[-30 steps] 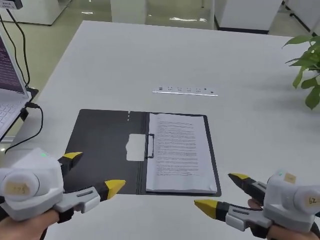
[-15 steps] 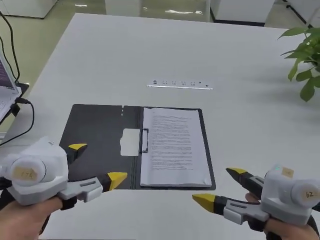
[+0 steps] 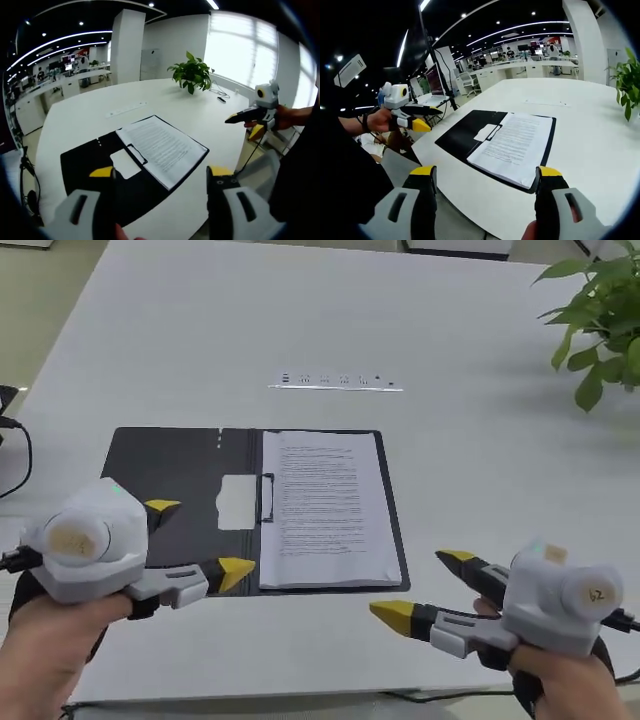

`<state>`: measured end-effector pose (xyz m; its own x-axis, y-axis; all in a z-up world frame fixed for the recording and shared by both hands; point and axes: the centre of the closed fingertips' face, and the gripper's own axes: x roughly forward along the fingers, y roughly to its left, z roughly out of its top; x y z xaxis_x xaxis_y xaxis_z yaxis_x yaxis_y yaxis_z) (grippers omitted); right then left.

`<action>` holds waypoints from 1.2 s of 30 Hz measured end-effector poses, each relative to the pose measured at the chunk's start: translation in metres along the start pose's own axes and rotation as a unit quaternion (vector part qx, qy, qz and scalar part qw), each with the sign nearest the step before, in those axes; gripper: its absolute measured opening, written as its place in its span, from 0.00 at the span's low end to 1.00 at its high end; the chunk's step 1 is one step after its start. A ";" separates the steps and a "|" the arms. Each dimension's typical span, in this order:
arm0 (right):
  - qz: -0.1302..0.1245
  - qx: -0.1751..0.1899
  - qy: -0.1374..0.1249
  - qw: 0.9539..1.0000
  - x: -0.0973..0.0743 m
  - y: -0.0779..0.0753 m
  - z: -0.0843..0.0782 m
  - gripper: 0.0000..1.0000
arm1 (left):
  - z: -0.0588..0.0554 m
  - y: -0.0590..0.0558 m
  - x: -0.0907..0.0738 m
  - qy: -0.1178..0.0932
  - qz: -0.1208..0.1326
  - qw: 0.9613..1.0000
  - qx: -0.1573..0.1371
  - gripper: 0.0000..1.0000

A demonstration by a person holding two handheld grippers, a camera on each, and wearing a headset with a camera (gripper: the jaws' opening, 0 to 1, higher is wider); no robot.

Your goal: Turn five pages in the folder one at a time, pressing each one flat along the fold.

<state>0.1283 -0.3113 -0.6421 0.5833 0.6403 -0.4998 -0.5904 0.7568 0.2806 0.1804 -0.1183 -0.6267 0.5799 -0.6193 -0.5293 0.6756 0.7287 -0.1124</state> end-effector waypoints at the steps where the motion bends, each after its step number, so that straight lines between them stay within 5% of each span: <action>1: 0.000 0.000 0.000 1.000 -0.001 -0.001 0.000 0.80 | 0.001 -0.002 0.004 0.002 -0.006 1.000 0.003 0.73; 13: -0.007 0.008 -0.007 1.000 -0.006 -0.007 0.002 0.79 | 0.021 -0.012 0.045 -0.003 -0.037 0.999 -0.015 0.74; 30: -0.014 0.018 0.001 1.000 -0.019 -0.016 -0.002 0.78 | 0.041 -0.037 0.113 0.018 -0.074 0.997 0.009 0.76; 36: -0.015 0.025 0.002 1.000 -0.022 -0.018 -0.005 0.78 | 0.036 -0.052 0.134 0.033 -0.087 0.996 0.009 0.75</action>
<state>0.1236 -0.3401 -0.6401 0.5984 0.6166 -0.5116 -0.5440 0.7815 0.3055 0.2392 -0.2500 -0.6609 0.4228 -0.7147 -0.5571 0.7714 0.6065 -0.1926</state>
